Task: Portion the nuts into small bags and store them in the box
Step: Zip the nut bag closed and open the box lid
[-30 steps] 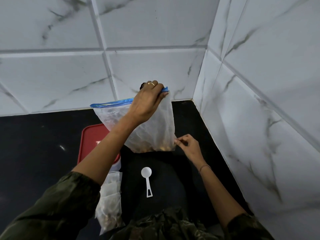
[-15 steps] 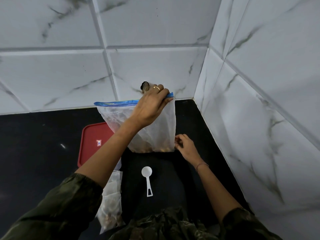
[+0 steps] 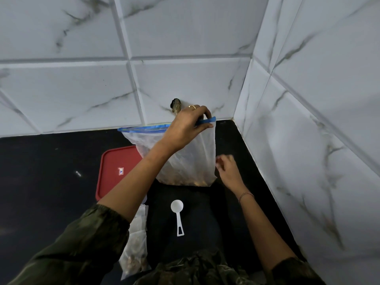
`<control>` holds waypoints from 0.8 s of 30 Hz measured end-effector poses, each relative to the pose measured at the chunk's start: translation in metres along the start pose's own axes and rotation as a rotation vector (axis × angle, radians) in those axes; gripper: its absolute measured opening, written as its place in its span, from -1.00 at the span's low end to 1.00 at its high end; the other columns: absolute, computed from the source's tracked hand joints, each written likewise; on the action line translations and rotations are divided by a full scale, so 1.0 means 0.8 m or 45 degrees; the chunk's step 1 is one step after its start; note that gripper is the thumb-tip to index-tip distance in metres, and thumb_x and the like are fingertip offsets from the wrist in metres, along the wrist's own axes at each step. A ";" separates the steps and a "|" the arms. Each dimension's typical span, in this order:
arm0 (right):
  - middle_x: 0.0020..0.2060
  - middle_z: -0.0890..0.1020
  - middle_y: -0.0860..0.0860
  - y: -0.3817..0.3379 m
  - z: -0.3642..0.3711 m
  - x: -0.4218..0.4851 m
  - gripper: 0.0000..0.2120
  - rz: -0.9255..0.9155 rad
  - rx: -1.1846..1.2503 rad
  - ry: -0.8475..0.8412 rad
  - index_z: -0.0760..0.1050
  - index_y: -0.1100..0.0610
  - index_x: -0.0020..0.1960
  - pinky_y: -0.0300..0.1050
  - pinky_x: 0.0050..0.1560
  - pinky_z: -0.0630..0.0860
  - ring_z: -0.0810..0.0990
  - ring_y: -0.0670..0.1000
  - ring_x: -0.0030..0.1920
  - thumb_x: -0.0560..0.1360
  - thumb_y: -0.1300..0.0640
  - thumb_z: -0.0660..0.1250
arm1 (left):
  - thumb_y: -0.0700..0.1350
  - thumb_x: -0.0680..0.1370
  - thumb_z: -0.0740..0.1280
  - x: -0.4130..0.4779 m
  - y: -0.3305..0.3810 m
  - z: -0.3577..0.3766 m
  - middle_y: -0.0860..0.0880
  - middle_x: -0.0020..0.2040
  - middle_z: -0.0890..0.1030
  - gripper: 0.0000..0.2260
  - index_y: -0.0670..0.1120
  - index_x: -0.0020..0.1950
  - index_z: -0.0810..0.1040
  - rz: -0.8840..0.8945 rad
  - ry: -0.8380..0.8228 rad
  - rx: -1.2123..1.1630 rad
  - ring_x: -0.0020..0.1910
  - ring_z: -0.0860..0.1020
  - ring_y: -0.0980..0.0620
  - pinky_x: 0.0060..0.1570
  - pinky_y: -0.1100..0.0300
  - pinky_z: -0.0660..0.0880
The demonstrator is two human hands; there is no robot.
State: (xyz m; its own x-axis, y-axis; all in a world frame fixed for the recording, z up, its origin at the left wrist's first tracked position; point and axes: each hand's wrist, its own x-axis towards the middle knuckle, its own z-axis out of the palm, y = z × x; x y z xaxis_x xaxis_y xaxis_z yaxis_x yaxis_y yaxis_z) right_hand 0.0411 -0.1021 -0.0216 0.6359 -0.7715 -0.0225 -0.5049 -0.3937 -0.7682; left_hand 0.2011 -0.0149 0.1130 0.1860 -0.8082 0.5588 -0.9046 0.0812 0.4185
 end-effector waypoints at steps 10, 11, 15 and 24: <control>-0.21 0.60 -0.09 -0.131 -0.050 -0.004 -0.93 -0.425 0.760 0.279 0.49 0.00 -0.11 -0.32 -0.10 0.50 0.59 -0.22 -0.18 0.52 0.16 0.32 | -0.03 0.57 0.33 -0.006 -0.001 -0.017 -0.08 -0.05 0.61 -0.67 -0.11 0.29 0.45 -0.086 -0.207 -0.061 -0.06 0.57 -0.04 -0.04 0.06 0.51; -0.25 0.60 -0.09 -0.130 -0.053 -0.002 -0.89 -0.405 0.776 0.294 0.49 -0.01 -0.15 -0.32 -0.12 0.49 0.58 -0.22 -0.21 0.53 0.16 0.32 | 0.01 0.58 0.29 -0.012 -0.009 -0.025 -0.10 -0.02 0.63 -0.66 -0.11 0.30 0.44 -0.100 -0.271 -0.016 -0.03 0.58 -0.06 -0.01 0.02 0.50; -0.32 0.58 -0.06 -0.120 -0.064 0.008 -0.87 -0.316 0.764 0.346 0.51 0.01 -0.19 -0.19 -0.14 0.51 0.54 -0.12 -0.28 0.53 0.11 0.32 | 0.06 0.57 0.30 -0.031 -0.041 -0.054 -0.09 -0.06 0.64 -0.70 -0.08 0.22 0.51 -0.150 -0.412 0.127 -0.08 0.58 -0.09 -0.07 0.04 0.47; -0.03 0.52 0.08 -0.109 -0.091 0.023 -0.90 -0.507 0.008 0.734 0.46 0.23 0.03 -0.13 -0.02 0.50 0.53 0.03 -0.05 0.56 0.21 0.24 | -0.14 0.49 0.44 -0.026 -0.058 -0.075 -0.04 -0.09 0.71 -0.82 -0.11 0.08 0.68 -0.156 -0.339 0.130 -0.11 0.64 0.02 0.00 0.07 0.53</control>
State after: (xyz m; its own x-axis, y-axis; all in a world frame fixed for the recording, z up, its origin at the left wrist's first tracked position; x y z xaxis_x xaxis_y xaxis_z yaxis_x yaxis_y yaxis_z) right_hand 0.0543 -0.1184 0.0917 0.3599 -0.7121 0.6028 -0.2932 -0.6997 -0.6515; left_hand 0.2617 0.0333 0.1247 0.2012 -0.9339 0.2955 -0.9179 -0.0744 0.3897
